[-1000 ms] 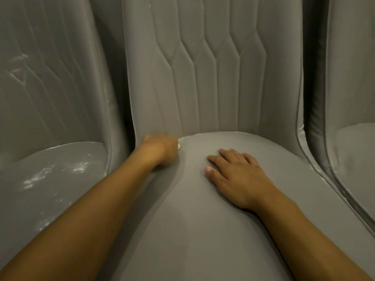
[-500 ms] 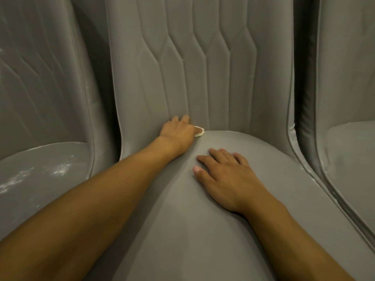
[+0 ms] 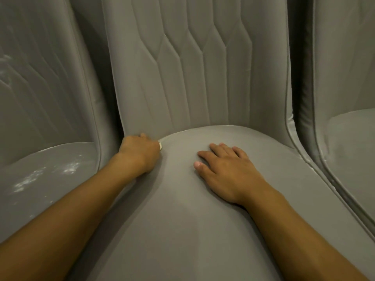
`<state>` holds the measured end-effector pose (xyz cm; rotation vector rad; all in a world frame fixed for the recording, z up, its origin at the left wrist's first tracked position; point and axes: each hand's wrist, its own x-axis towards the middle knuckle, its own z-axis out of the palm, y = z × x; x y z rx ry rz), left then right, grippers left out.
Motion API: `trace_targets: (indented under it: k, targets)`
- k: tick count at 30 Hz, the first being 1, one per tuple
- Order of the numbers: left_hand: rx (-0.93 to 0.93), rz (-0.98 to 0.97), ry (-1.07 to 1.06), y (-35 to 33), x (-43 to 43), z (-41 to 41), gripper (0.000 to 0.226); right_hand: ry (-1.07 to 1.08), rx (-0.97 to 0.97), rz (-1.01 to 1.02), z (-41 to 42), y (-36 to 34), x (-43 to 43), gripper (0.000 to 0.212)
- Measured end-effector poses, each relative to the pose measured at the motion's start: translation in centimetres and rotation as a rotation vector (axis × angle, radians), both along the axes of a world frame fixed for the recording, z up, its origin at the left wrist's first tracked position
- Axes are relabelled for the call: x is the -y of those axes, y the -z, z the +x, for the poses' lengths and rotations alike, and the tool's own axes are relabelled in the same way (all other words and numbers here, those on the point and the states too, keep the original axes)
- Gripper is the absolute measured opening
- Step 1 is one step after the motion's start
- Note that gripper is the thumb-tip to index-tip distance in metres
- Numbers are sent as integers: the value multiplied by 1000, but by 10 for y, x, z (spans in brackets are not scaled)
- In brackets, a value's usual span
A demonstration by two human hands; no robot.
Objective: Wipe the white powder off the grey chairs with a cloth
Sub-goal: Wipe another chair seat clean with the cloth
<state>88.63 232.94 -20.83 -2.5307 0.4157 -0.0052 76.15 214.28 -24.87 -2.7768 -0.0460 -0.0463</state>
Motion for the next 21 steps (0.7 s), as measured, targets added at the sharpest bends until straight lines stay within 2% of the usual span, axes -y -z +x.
trace_targets:
  k: [4,9,12,13,14,17,19,21]
  targets:
    - [1,-154,32,4,-9,-5,37,5,8,10,-1,0,-1,58]
    - [-95,-624,379,-7,41,17,45,12,18,-4,0,-1,-2,57]
    - [-173,-548,551,-5,105,30,42,20,62,-10,2,2,-2,53]
    - [-194,-503,652,-5,126,30,64,20,79,-12,3,3,-2,52]
    - [-201,-442,749,-2,145,32,76,21,92,-10,4,4,-2,52]
    - [-59,-195,812,3,173,35,40,20,106,11,7,5,0,52]
    - [59,-138,740,0,165,38,40,25,100,15,8,4,1,51]
    - [94,-102,621,1,140,46,43,25,84,10,7,4,0,50]
